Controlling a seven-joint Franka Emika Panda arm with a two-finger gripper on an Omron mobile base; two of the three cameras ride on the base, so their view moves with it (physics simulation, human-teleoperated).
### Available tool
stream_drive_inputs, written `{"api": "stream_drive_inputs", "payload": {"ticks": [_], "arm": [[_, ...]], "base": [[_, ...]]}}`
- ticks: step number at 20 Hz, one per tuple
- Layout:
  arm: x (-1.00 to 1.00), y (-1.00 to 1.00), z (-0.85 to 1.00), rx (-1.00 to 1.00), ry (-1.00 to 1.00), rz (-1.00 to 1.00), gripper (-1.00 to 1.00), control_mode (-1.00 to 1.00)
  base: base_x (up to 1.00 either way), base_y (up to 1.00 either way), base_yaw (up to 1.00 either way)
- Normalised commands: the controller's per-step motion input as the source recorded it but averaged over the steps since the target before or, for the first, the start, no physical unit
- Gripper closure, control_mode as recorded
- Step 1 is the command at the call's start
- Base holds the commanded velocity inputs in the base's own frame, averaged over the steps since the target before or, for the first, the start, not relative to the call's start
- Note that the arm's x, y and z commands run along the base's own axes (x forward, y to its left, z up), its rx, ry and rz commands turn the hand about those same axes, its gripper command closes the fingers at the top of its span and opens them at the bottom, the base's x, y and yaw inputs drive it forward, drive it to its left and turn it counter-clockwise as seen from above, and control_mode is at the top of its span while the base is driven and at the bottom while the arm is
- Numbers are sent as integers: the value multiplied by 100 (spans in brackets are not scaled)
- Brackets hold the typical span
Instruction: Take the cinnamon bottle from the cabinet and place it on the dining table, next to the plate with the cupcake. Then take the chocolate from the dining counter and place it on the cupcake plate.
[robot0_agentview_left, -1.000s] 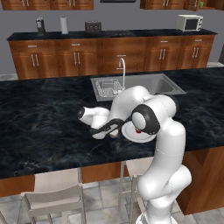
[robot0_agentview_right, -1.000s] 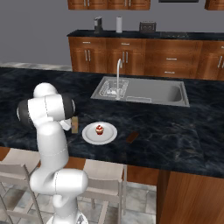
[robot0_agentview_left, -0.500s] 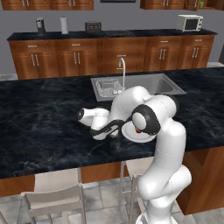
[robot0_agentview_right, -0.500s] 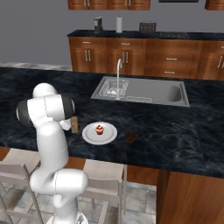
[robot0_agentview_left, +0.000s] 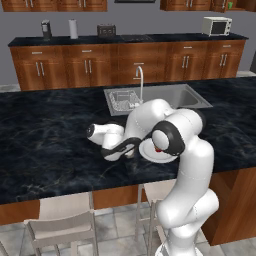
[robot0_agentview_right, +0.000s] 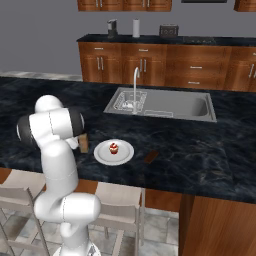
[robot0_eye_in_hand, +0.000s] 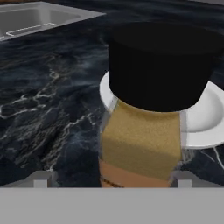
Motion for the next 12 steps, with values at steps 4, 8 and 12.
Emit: {"api": "stream_drive_inputs", "payload": {"ticks": [4, 8, 12], "arm": [[-41, 23, -33, 9, -11, -15, -100, -100], [-39, 17, -30, 12, -1, -16, -100, -100], [-36, 11, -13, 13, 0, -10, -100, -100]], "base": [[0, 0, 0], [0, 0, 0], [0, 0, 0]]}}
